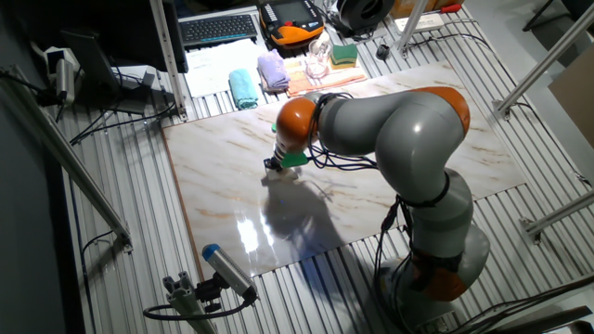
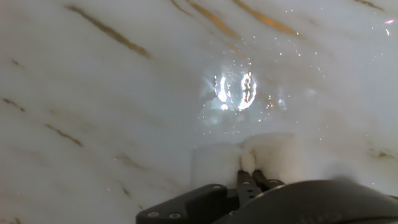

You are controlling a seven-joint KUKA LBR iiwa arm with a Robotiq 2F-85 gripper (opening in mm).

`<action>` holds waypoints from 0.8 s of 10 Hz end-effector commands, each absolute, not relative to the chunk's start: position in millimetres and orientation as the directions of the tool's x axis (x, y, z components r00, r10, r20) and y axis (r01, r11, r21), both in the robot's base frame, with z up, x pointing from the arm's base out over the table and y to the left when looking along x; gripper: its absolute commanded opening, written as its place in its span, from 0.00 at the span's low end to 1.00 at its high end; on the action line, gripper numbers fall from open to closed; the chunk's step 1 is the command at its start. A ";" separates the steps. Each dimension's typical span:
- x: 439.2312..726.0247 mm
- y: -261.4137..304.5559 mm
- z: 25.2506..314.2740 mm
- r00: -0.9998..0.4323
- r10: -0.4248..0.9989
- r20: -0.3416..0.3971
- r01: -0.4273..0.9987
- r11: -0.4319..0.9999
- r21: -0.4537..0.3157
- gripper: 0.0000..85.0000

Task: Clean the tabletop with a sponge

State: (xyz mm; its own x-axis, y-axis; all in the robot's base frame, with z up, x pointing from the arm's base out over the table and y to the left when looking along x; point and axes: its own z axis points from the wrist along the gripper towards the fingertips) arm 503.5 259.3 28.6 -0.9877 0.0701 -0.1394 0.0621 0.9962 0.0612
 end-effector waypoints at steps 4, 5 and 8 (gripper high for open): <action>498.5 245.3 24.3 -0.988 0.053 -0.145 0.044 0.997 0.061 0.00; 500.4 243.1 25.2 -0.988 0.050 -0.145 0.042 0.998 0.056 0.00; 512.7 228.5 30.9 -0.990 0.022 -0.142 0.014 0.998 0.061 0.00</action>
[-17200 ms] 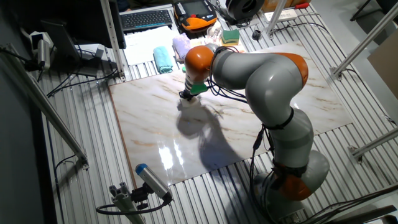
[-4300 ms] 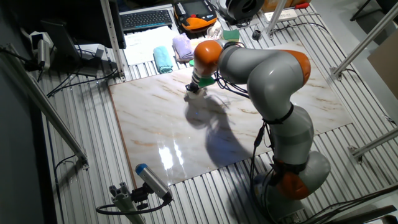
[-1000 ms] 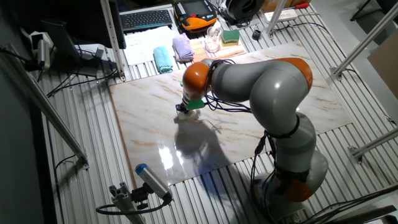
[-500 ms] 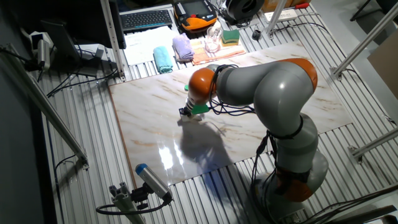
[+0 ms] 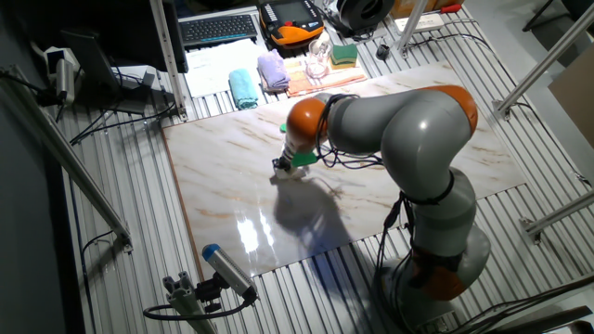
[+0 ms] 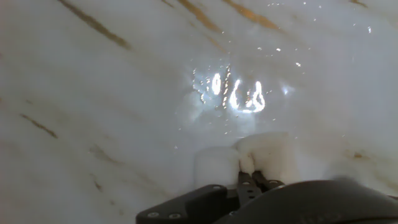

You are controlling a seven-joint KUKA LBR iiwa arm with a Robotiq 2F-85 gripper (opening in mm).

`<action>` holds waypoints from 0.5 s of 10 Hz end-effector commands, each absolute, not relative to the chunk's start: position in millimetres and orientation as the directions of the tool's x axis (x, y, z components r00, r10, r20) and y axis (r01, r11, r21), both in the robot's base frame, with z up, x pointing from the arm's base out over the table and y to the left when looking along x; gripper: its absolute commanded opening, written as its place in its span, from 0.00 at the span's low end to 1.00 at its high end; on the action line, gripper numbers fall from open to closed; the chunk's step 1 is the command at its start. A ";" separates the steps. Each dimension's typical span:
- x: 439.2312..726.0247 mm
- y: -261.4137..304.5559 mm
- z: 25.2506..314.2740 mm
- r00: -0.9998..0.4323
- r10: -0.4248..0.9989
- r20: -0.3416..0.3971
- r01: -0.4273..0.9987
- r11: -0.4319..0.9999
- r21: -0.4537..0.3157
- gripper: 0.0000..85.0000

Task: Clean the tabletop with a sponge

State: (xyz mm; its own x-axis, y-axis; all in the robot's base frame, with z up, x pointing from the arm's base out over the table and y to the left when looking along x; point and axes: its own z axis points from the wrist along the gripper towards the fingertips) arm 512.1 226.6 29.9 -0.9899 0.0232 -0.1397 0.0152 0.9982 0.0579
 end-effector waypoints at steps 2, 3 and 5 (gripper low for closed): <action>521.2 218.2 35.6 -0.990 0.006 -0.139 -0.003 0.998 0.061 0.00; 524.7 213.8 37.4 -0.990 -0.001 -0.138 -0.009 0.998 0.061 0.00; 530.8 203.8 40.1 -0.990 -0.023 -0.139 -0.032 0.998 0.058 0.00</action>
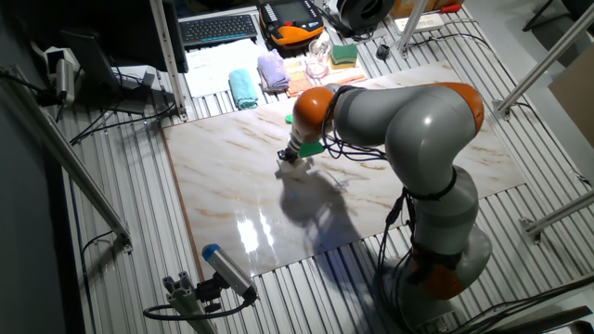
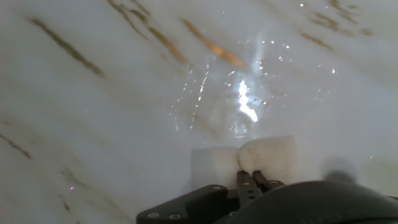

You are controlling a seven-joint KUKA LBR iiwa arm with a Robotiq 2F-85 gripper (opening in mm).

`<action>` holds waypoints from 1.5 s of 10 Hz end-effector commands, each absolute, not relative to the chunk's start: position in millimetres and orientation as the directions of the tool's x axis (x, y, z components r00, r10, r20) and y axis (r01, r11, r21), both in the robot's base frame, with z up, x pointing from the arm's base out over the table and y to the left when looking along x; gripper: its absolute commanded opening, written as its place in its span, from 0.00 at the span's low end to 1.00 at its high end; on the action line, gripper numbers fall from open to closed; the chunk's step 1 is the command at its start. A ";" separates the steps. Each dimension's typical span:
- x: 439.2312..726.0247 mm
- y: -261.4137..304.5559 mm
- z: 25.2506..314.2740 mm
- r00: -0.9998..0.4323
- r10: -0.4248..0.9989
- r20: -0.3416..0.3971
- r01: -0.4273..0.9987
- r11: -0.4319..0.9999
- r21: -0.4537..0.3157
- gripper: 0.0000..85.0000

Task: Clean the tabletop with a sponge

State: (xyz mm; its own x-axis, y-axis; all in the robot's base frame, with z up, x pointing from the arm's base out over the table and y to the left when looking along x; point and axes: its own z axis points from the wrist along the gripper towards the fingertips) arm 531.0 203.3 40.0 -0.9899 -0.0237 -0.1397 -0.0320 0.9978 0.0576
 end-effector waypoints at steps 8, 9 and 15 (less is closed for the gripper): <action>577.9 162.9 50.6 -0.988 -0.112 -0.106 -0.126 0.982 0.138 0.00; 583.3 165.3 55.1 -0.987 -0.119 -0.109 -0.133 0.983 0.125 0.00; 600.6 161.9 53.1 -0.985 -0.125 -0.122 -0.135 0.988 0.079 0.00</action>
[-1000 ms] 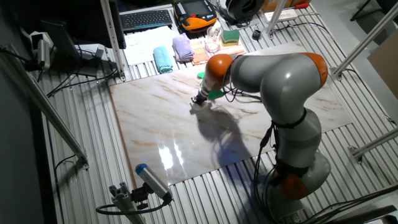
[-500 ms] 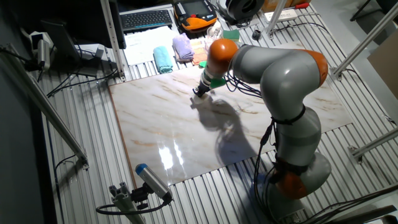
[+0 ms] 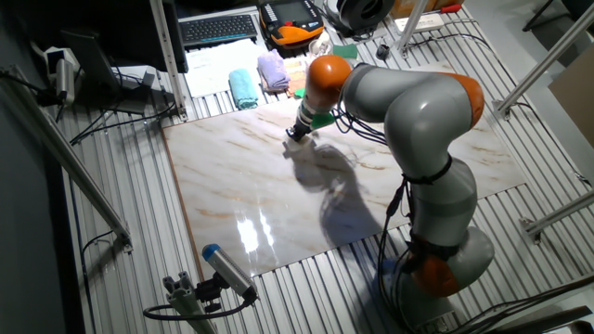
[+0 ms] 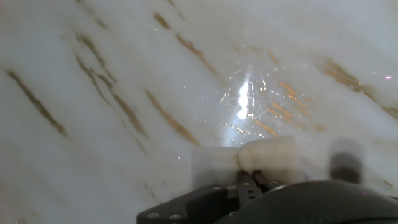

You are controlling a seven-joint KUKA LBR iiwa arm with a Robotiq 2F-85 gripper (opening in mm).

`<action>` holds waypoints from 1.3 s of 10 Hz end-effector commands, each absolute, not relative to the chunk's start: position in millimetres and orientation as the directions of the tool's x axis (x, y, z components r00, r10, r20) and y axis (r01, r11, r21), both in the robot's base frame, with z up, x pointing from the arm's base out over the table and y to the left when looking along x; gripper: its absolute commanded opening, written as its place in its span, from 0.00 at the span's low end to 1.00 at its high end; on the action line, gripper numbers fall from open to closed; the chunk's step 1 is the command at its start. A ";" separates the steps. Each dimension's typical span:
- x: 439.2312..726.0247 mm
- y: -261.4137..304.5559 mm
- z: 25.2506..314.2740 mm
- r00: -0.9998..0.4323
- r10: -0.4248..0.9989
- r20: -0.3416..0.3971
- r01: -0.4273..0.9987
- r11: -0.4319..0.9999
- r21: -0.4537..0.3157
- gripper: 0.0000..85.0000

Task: Clean the tabletop with a sponge

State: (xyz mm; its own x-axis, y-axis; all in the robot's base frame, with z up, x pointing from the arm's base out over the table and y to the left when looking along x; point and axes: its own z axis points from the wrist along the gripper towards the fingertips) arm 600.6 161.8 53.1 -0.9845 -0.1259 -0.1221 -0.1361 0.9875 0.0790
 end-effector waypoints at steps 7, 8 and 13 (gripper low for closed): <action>613.2 194.6 46.4 -0.987 -0.087 -0.134 -0.101 0.989 0.105 0.00; 611.2 204.9 41.6 -0.988 -0.070 -0.141 -0.085 0.991 0.103 0.00; 589.7 228.5 26.8 -0.987 -0.028 -0.159 -0.043 0.995 0.092 0.00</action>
